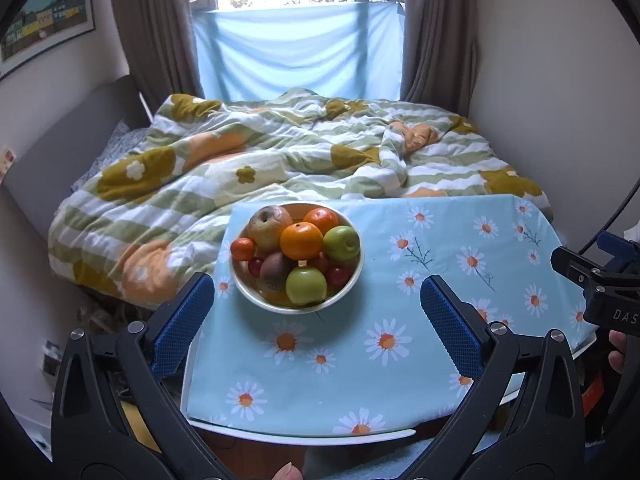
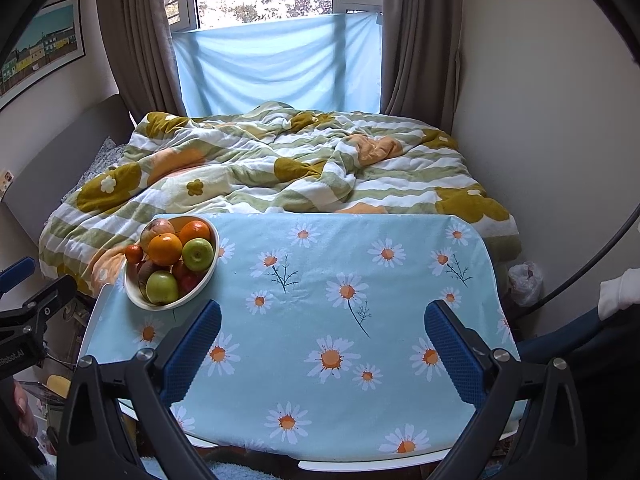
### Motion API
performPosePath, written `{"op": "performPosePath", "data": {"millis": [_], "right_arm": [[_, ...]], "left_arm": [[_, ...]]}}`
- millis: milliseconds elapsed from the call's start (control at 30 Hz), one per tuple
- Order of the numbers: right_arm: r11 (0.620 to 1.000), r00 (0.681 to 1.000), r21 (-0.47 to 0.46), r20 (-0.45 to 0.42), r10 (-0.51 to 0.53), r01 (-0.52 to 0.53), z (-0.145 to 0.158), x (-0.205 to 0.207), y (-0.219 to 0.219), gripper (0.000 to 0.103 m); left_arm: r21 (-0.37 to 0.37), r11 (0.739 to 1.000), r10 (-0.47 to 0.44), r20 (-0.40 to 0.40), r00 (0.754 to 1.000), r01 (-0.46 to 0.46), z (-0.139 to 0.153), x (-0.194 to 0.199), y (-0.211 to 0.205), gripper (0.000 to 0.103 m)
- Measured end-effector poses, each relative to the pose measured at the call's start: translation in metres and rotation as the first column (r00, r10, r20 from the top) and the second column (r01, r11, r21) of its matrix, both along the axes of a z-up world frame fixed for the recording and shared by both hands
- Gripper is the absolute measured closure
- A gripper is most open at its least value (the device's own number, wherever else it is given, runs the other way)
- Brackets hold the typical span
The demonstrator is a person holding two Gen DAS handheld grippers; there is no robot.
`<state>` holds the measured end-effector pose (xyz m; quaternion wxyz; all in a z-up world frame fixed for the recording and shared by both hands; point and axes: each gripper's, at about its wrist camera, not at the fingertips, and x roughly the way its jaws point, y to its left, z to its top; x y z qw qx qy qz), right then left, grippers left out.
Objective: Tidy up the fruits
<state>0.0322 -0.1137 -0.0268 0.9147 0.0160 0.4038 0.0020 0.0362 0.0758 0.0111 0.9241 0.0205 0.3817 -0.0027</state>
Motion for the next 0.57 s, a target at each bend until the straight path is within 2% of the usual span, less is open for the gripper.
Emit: {"op": "performPosePath", "data": {"millis": [367,567], "right_arm": [[1.000,1.000,0.003,-0.002,0.000,0.000,-0.001,0.001,0.002,0.002],[1.000,1.000,0.014,-0.021,-0.002,0.002,-0.004,0.010,0.006,0.002]], "left_arm": [[0.018,1.000,0.020,0.003,1.000,-0.020,-0.003,0.003,0.003,0.000],[0.034,0.999,-0.010,-0.003,1.000,0.010,-0.007,0.012,-0.002,0.000]]}}
